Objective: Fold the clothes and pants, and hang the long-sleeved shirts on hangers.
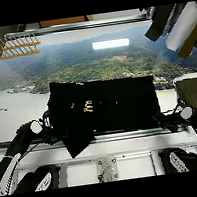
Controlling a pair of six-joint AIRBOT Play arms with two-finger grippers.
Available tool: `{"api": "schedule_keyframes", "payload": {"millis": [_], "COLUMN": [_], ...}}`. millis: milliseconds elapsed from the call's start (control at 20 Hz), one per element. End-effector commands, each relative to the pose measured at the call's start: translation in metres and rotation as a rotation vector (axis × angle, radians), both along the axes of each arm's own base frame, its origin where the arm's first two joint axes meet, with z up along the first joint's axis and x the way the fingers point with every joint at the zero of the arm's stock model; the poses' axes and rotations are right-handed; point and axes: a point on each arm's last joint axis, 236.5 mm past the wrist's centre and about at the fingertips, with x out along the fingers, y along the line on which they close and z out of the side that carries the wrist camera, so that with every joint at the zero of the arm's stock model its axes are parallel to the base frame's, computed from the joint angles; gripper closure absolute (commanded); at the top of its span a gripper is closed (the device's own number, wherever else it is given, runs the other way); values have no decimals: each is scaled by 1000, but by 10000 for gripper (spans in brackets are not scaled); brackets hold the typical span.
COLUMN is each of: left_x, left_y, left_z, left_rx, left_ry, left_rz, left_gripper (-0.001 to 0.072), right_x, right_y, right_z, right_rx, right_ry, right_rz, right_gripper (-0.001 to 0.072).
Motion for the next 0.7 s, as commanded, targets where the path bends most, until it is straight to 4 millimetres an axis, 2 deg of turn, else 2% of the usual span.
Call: {"api": "schedule_keyframes", "payload": {"millis": [0,50,100,150,200,250,450,650], "left_x": [2,0,-2,-3,-2,0,12,-1], "left_y": [-11,-11,-9,-7,-5,-2,14,19], "left_z": [-1,0,0,1,4,7,41,84], "left_rx": [-11,-12,-12,-14,-16,-21,-37,-59], "left_ry": [-21,-12,1,10,15,14,-49,-78], "left_rz": [-12,-11,-7,-1,6,-2,6,-22], "left_gripper": [94,107,424,625,641,704,701,701], "right_x": [1,1,1,1,1,1,-1,-4], "right_y": [0,0,0,0,0,0,1,-7], "right_z": [0,0,0,1,2,3,16,47], "right_rx": [0,0,0,0,1,2,-2,-32], "right_ry": [-3,-3,-3,-3,-1,0,22,65], "right_rz": [-1,0,0,0,2,5,103,246], "right_gripper": [700,700,700,700,700,700,700,700]}}
